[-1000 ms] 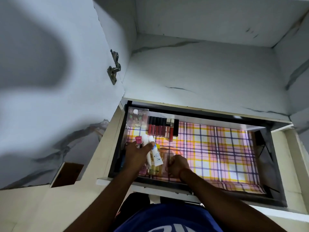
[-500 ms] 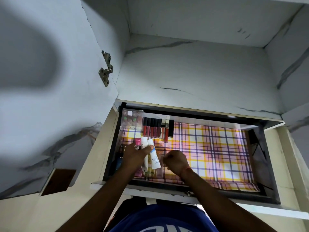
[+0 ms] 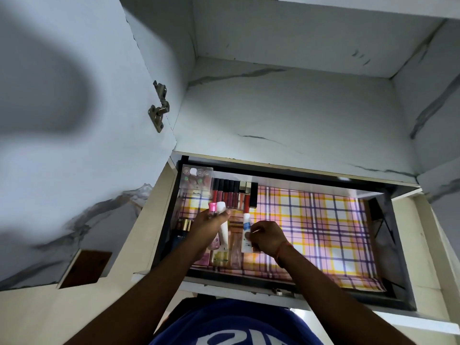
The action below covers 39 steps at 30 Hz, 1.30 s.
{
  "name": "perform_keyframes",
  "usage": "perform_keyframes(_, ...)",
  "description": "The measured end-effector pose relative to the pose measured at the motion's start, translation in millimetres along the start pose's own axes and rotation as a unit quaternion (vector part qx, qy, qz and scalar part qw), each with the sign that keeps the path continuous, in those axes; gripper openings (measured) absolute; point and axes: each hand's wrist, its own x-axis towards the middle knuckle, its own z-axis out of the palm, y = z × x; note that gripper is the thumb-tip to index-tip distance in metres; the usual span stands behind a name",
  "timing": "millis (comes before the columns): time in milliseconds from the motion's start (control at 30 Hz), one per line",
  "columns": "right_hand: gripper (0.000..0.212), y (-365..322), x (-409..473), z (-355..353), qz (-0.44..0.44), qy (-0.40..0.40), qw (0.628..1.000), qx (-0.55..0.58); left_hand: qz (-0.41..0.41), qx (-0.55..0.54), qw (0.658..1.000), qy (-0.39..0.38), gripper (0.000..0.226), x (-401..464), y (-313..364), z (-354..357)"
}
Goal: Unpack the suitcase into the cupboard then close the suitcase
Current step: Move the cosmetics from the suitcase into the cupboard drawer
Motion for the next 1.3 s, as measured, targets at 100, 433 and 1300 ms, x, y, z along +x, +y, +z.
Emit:
perform_keyframes(100, 0.008, 15, 14, 9, 0.02, 0.029, 0.992, -0.122, -0.004, -0.015, 1.0, -0.017, 0.027, -4, -1, -3)
perform_keyframes(433, 0.023, 36, 12, 23, 0.035, 0.03, 0.975, -0.219, 0.019, 0.031, 0.999, 0.007, 0.027, -7, -12, -7)
perform_keyframes(1300, 0.009, -14, -47, -3, -0.09, -0.105, 0.979, 0.148, 0.004, 0.049, 0.999, 0.0, 0.025, -12, -17, 9)
